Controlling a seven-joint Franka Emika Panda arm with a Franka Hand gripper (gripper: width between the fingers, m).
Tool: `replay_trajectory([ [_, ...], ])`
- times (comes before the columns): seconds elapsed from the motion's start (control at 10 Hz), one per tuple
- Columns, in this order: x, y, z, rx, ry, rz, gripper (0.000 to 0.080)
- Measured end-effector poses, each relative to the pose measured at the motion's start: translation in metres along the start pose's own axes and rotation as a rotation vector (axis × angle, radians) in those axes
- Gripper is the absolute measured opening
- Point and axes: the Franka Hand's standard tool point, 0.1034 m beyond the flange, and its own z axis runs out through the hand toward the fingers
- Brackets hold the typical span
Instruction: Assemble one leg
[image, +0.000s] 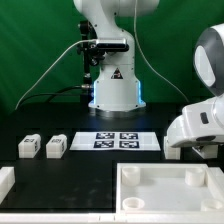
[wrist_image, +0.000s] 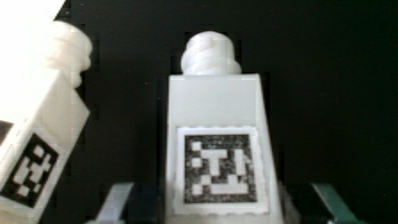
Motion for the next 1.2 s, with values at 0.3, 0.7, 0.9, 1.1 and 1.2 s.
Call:
replay_trajectory([
  [0.3, 0.0, 0.0, 0.0, 0.0, 0.0, 0.0, 0.0291],
  [0.7, -0.001, 0.028, -0.064, -0.016, 0.094, -0.101, 0.0291],
  [0.9, 0.001, 0.04, -0.113, 0.0, 0.242, -0.087, 0.0292],
  [1.1, -0.019, 0.054, -0.157, 0.0, 0.449, -0.066, 0.0292],
  [1.2, -0.025, 0.055, -0.169, 0.002, 0.53, -0.06, 0.0292],
])
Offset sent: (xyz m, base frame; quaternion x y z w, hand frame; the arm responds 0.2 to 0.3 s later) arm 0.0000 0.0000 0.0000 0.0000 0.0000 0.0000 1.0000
